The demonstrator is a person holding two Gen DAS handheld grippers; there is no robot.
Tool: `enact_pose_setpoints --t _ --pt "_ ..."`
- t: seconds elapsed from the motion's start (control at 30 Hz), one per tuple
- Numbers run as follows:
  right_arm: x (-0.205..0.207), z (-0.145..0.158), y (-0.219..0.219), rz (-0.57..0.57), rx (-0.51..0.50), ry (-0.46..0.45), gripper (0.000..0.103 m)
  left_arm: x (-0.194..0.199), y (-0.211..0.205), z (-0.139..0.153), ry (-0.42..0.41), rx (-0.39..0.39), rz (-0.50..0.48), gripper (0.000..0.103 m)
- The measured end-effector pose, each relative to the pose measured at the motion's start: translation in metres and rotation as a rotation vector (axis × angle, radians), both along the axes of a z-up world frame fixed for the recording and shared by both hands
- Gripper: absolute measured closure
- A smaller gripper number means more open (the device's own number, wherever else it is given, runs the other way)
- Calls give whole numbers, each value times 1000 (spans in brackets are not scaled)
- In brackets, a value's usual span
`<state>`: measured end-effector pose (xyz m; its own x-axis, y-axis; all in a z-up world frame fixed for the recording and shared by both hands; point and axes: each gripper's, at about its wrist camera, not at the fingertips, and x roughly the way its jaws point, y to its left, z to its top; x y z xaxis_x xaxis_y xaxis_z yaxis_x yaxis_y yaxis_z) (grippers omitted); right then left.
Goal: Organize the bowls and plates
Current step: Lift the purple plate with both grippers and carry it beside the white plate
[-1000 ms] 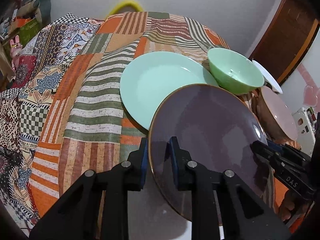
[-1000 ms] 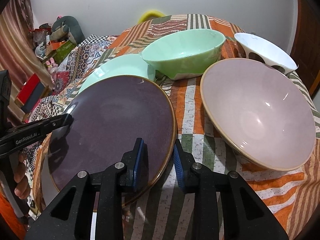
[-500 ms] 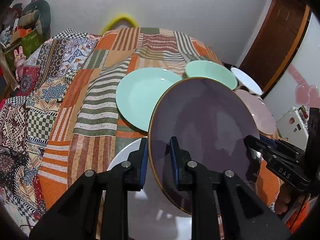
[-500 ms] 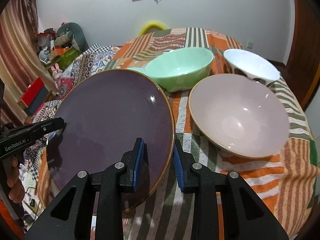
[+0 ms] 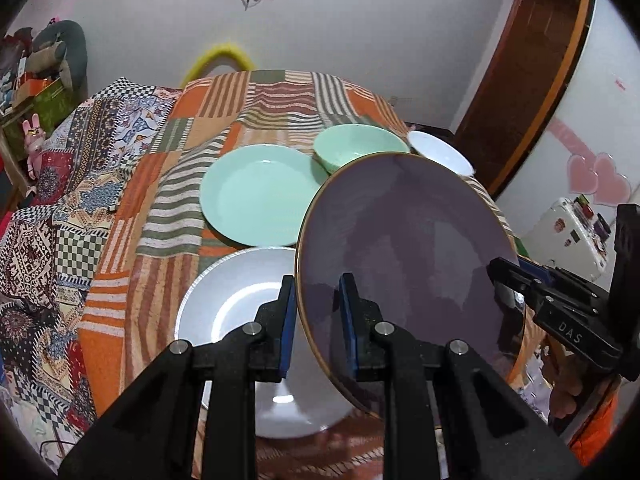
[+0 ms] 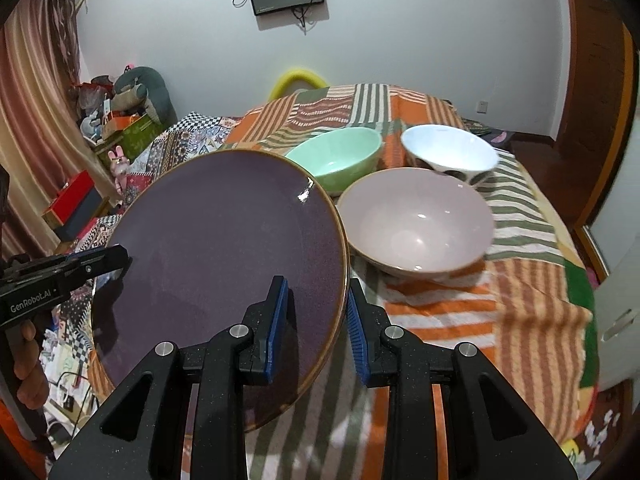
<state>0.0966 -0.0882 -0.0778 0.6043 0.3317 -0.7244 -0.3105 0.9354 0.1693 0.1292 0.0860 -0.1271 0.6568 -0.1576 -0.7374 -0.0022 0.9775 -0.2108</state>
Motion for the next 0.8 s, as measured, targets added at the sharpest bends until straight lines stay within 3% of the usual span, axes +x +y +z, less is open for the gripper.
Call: enact_pose_setpoints --t 0.47,0.8 --pt "-26 -11 -36 -48 -22 16 77 -12 -51 -18 92 15 -67 83" --pt "-36 -41 -61 -80 -28 80 77 -3 -76 -46 182 40 -106 83"
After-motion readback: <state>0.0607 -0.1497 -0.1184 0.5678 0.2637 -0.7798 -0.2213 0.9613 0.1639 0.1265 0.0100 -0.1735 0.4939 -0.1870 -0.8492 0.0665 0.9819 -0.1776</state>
